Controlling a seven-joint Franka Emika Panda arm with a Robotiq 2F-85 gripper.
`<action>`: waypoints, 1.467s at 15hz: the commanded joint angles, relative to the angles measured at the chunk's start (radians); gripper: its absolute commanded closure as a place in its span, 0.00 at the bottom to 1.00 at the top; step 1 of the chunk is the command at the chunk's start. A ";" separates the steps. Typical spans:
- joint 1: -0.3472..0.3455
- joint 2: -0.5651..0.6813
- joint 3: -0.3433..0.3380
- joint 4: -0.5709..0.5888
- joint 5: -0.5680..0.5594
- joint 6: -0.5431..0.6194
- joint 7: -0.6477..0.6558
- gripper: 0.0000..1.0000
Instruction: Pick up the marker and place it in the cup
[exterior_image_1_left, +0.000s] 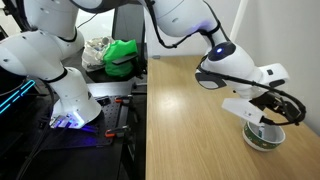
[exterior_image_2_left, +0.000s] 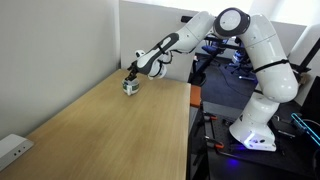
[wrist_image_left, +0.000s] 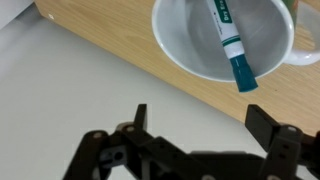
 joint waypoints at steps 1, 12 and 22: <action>-0.034 -0.060 0.034 -0.047 -0.022 0.000 0.031 0.00; -0.240 -0.271 0.272 -0.392 -0.013 0.000 0.017 0.00; -0.474 -0.408 0.509 -0.608 -0.054 -0.049 0.013 0.00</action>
